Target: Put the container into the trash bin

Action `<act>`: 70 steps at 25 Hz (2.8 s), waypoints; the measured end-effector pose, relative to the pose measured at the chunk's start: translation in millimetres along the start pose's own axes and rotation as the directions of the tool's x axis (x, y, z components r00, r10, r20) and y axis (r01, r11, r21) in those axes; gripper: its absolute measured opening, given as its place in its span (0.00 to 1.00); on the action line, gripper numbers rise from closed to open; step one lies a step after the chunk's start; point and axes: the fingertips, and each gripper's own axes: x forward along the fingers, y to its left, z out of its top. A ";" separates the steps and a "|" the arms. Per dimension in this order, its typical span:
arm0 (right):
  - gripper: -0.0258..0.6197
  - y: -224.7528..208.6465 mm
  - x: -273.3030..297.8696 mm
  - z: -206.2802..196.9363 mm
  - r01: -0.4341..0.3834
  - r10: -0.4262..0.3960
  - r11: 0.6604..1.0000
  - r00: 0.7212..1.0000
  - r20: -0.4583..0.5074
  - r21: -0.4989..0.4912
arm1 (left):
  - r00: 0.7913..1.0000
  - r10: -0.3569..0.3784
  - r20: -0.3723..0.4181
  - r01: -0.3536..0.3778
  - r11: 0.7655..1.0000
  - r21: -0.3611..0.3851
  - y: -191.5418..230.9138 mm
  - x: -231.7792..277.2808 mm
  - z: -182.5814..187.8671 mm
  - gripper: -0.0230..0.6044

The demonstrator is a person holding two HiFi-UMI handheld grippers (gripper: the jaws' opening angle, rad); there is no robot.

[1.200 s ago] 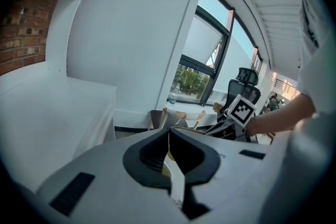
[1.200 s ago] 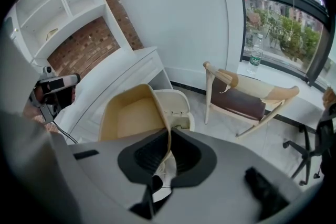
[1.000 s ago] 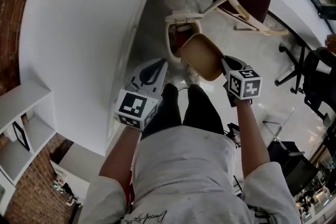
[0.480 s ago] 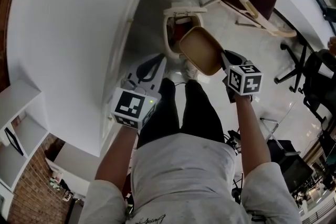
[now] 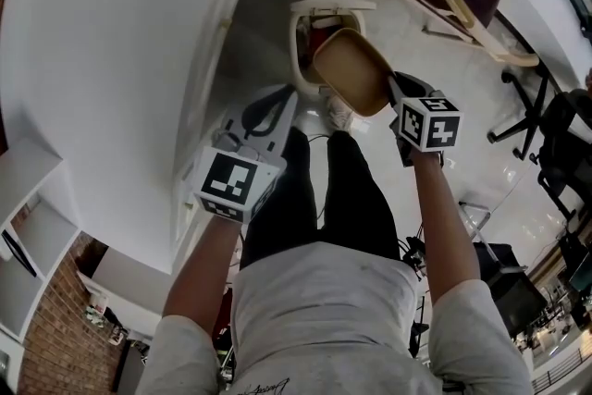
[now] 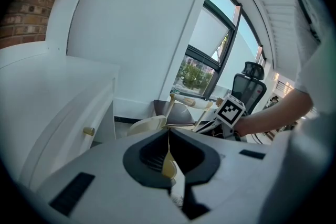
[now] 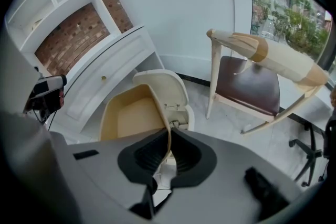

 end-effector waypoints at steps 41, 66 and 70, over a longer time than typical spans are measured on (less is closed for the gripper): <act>0.10 -30.2 128.5 -43.3 0.096 -0.082 0.989 0.990 -0.118 0.114 | 0.998 -0.025 -0.063 0.021 0.998 -0.058 36.7 54.0 -60.4 0.07; 0.10 -32.7 179.3 -57.7 0.115 -0.086 0.973 0.985 -0.146 0.200 | 0.996 -0.024 -0.091 0.015 0.995 -0.101 53.8 63.6 -93.0 0.07; 0.11 -29.5 181.5 -53.0 0.096 -0.072 0.972 0.990 -0.117 0.214 | 0.995 -0.025 -0.092 0.015 0.994 -0.104 54.1 62.2 -94.0 0.07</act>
